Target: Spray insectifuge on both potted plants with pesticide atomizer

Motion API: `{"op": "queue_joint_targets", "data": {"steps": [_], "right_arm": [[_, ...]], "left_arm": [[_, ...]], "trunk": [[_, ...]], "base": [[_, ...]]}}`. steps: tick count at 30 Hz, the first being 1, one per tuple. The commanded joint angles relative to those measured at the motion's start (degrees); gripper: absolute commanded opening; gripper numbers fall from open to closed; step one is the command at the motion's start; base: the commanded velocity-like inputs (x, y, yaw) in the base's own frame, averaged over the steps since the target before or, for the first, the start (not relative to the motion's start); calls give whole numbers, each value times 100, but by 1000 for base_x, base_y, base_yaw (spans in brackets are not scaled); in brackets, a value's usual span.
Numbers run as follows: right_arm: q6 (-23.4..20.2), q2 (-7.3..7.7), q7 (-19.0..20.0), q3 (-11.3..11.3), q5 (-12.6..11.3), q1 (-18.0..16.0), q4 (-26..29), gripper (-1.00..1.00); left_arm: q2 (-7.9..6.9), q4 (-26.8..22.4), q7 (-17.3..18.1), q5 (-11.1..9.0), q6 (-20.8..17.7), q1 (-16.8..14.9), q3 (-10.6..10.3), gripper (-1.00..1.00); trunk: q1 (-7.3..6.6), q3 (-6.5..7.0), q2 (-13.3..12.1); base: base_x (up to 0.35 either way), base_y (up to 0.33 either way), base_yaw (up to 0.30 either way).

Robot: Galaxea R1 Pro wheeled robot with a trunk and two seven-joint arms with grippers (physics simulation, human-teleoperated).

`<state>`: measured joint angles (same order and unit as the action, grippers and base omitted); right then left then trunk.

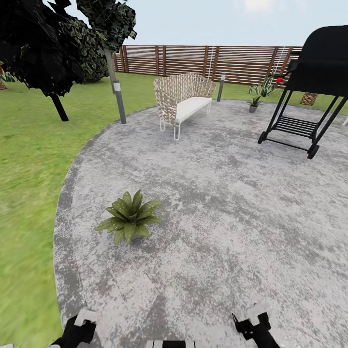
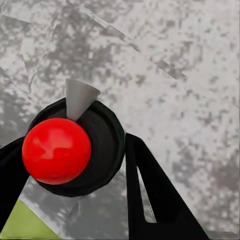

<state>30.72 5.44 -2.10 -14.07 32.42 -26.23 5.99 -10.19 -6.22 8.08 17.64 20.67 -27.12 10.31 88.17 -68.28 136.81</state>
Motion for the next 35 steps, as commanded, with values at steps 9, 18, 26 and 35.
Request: {"op": "queue_joint_targets", "data": {"steps": [9, 18, 26, 35], "right_arm": [[277, -58, -1273, -35, -828, 47, -363, 100], [266, -227, -1282, -23, -793, 48, -368, 100], [237, -324, -1275, -21, -798, 170, -449, 100], [239, -325, -1274, -21, -798, 290, -450, 100]], "left_arm": [[-44, 187, -119, -678, 331, 288, 50, -100], [-45, 208, -292, -692, 332, 295, 50, -100], [-28, 209, -298, -694, 339, 299, 50, -100], [2, 194, -298, -697, 346, 304, 50, -100]], "trunk": [[-1, -4, 2], [-1, -4, 2], [-1, -4, 2], [-1, -4, 2]], "base": [[0, 0, 0], [0, 0, 0], [0, 0, 0], [0, 0, 0]]}}
